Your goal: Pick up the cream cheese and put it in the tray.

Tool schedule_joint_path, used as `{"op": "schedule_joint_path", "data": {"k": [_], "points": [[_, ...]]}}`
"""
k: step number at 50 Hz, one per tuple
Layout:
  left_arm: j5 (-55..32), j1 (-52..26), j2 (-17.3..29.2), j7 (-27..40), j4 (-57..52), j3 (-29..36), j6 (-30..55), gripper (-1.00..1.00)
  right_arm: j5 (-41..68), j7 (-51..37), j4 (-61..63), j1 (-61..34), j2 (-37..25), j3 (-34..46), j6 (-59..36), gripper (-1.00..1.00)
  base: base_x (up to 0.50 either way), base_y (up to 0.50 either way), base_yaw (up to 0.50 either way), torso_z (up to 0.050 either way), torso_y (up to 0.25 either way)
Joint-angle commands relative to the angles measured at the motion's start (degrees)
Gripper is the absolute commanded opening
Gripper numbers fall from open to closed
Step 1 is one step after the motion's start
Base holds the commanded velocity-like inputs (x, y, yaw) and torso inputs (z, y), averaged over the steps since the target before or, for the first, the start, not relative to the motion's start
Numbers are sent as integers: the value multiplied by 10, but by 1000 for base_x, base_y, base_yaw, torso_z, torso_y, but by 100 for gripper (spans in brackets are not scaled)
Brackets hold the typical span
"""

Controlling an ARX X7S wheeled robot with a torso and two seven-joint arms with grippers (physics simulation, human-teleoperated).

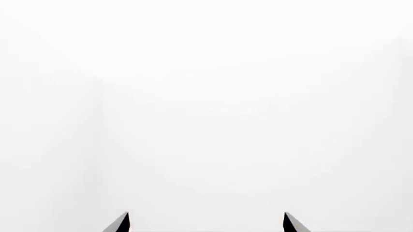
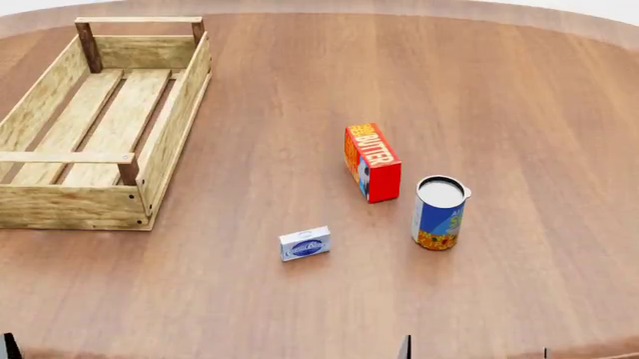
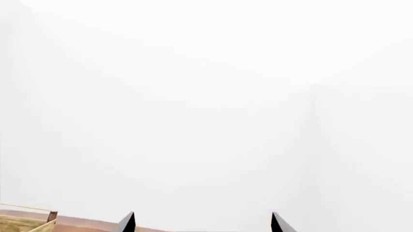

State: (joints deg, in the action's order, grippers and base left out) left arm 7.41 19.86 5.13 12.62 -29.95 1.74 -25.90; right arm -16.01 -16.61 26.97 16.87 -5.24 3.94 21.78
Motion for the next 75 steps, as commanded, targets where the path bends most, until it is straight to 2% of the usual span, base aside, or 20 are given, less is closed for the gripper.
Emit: {"op": "schedule_joint_path", "data": {"k": [1, 12, 23, 75], "points": [[49, 53, 6, 39, -42, -4, -107, 100, -95, -73, 49, 51, -4, -3, 105, 100, 0, 0, 0, 0, 0], [57, 47, 10, 67, -30, -12, -132, 100, -108, -100, 57, 56, -9, -9, 111, 100, 0, 0, 0, 0, 0], [49, 38, 21, 74, -23, -8, -120, 100, -129, -105, 60, 52, -6, -6, 87, 100, 0, 2, 0, 0, 0], [40, 33, 46, 109, -31, 4, -94, 100, -120, -112, 70, 41, -29, 30, 24, 100, 0, 259, 0, 0, 0]]}}
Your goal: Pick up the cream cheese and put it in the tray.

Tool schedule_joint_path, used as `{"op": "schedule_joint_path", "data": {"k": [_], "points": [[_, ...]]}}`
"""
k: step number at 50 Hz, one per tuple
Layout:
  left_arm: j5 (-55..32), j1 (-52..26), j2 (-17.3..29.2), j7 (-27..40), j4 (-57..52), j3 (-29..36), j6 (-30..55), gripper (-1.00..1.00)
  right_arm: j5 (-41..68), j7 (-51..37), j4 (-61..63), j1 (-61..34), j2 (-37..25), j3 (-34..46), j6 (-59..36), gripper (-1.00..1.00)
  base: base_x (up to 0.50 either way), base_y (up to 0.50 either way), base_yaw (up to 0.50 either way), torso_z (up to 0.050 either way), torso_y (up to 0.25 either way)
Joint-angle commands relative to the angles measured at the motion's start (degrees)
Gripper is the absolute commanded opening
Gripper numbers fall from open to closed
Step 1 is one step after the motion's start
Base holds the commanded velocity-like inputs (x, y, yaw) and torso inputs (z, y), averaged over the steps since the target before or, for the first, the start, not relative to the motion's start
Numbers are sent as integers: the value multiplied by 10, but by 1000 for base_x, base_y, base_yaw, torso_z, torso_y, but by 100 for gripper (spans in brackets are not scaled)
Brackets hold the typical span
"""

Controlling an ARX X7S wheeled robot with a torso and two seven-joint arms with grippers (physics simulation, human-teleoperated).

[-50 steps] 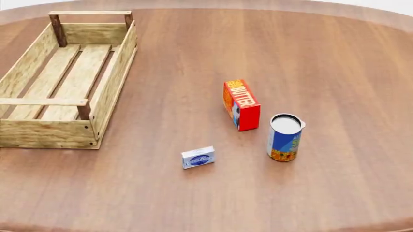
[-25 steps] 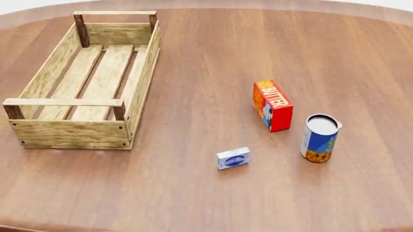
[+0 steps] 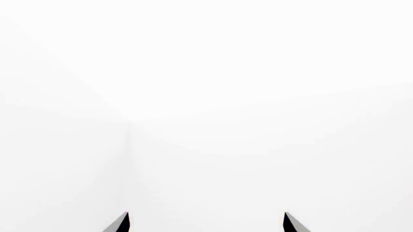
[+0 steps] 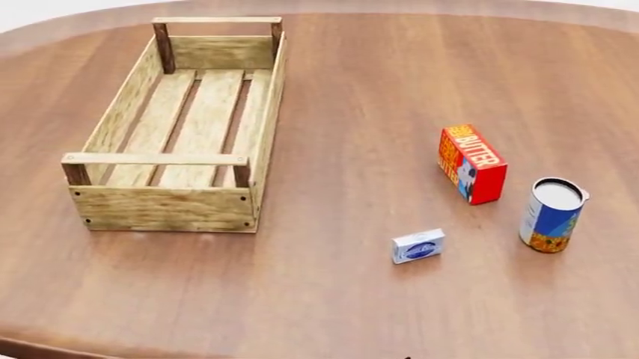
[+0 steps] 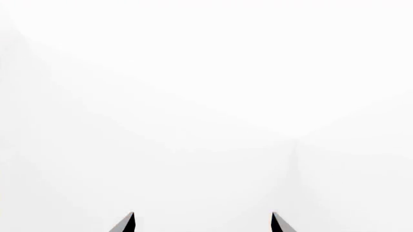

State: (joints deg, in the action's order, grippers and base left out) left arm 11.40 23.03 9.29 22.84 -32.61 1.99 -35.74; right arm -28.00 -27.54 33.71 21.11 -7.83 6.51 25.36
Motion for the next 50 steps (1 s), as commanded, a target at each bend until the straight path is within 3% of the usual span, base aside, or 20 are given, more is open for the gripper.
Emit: {"op": "schedule_joint_path", "data": {"k": [1, 50], "points": [[-2, 2, 5, 7, -6, 1, 4, 100, 1, -3, 4, -1, -5, 6, -11, 100, 0, 273, 0, 0, 0], [10, 1, 22, 33, -4, 15, 3, 100, 27, -12, 3, -8, -27, 32, -36, 100, 15, 222, 0, 0, 0]]}}
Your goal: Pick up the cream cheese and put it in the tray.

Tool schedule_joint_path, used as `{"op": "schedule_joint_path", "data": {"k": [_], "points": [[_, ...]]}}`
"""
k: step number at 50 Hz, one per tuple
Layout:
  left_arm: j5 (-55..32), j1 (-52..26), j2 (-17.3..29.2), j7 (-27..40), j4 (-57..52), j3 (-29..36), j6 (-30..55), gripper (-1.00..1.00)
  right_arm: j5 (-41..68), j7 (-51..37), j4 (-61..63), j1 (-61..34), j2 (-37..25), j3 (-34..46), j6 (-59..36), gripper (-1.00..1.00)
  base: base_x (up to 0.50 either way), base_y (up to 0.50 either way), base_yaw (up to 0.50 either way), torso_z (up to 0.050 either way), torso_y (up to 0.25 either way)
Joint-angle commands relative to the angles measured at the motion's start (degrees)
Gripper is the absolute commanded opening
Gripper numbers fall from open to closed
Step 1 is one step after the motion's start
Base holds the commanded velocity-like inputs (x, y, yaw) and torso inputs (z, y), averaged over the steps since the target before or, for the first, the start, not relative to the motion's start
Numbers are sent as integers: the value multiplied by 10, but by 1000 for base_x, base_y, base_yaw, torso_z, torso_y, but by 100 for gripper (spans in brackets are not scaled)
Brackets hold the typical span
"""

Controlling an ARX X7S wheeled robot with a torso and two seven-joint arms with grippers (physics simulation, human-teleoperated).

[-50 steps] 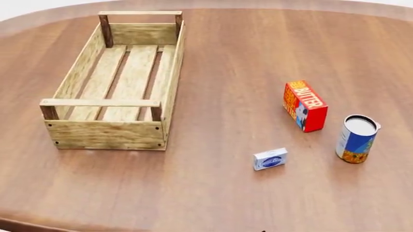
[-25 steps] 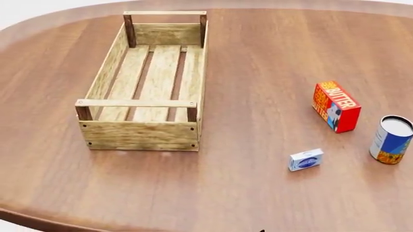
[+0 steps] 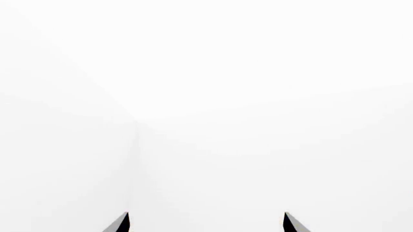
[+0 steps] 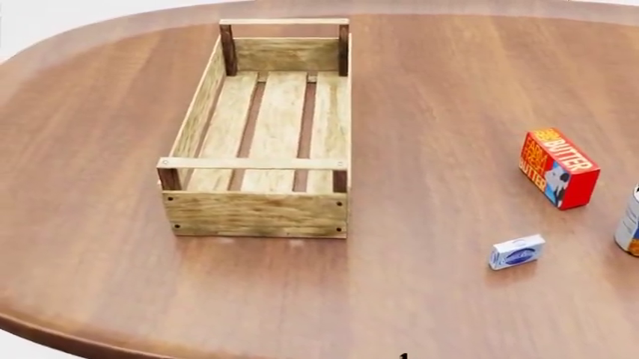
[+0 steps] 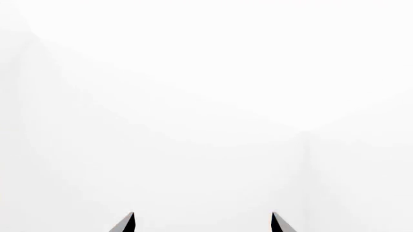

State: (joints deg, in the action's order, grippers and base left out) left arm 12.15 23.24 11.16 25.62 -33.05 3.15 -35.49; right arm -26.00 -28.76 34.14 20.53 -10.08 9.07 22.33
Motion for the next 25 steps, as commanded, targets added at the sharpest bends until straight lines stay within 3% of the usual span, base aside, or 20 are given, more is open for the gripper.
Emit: {"op": "schedule_joint_path", "data": {"k": [1, 25], "points": [[2, -1, 4, 5, 0, 3, 2, 100, 8, 0, -2, -3, -6, 7, -4, 100, 109, 219, 0, 0, 0], [5, -1, 10, 17, -1, 9, 2, 100, 28, -2, -1, -1, -29, 27, 14, 100, 108, 183, 0, 0, 0]]}}
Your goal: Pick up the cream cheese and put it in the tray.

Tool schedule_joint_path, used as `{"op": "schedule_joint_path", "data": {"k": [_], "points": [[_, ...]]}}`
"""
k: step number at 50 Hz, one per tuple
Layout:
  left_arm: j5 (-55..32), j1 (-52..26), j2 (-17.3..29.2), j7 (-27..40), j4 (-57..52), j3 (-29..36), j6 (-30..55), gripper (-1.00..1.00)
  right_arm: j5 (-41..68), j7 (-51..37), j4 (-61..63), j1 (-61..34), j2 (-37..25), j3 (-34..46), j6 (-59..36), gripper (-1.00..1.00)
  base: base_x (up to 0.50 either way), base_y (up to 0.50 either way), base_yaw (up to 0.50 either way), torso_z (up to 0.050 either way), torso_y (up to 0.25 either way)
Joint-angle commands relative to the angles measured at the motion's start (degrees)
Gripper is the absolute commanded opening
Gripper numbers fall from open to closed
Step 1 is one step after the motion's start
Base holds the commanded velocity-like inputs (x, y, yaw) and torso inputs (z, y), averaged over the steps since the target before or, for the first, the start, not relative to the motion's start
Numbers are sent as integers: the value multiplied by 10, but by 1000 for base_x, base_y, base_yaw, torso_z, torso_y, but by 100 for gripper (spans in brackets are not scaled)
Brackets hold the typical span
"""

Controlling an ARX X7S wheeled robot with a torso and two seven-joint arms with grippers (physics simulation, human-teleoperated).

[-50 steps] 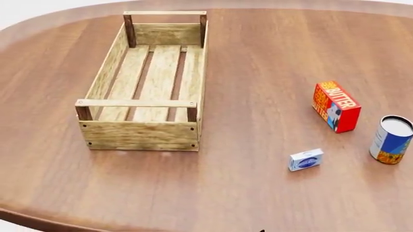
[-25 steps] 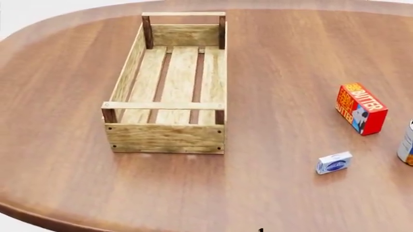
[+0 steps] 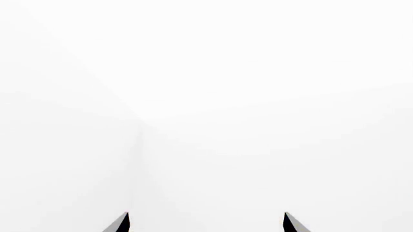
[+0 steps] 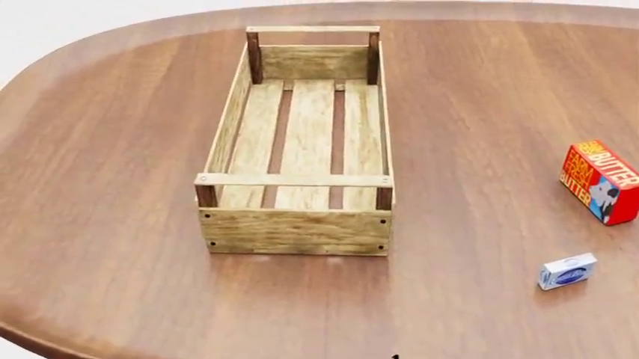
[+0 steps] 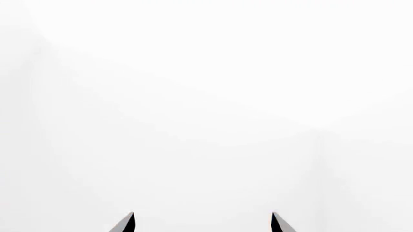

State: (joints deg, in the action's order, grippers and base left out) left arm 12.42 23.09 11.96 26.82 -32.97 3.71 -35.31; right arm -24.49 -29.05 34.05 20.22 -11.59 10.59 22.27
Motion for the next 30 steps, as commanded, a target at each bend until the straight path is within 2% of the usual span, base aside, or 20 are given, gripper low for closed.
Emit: {"op": "schedule_joint_path", "data": {"k": [1, 30], "points": [[2, 1, 3, 5, -1, 3, 0, 100, 12, 1, -2, 1, -15, 13, 15, 100, 43, 0, 0, 0, 0], [2, 3, 12, 21, -3, 4, -1, 100, 17, -3, 5, 1, -23, 22, 3, 100, 54, 0, 0, 0, 0]]}}
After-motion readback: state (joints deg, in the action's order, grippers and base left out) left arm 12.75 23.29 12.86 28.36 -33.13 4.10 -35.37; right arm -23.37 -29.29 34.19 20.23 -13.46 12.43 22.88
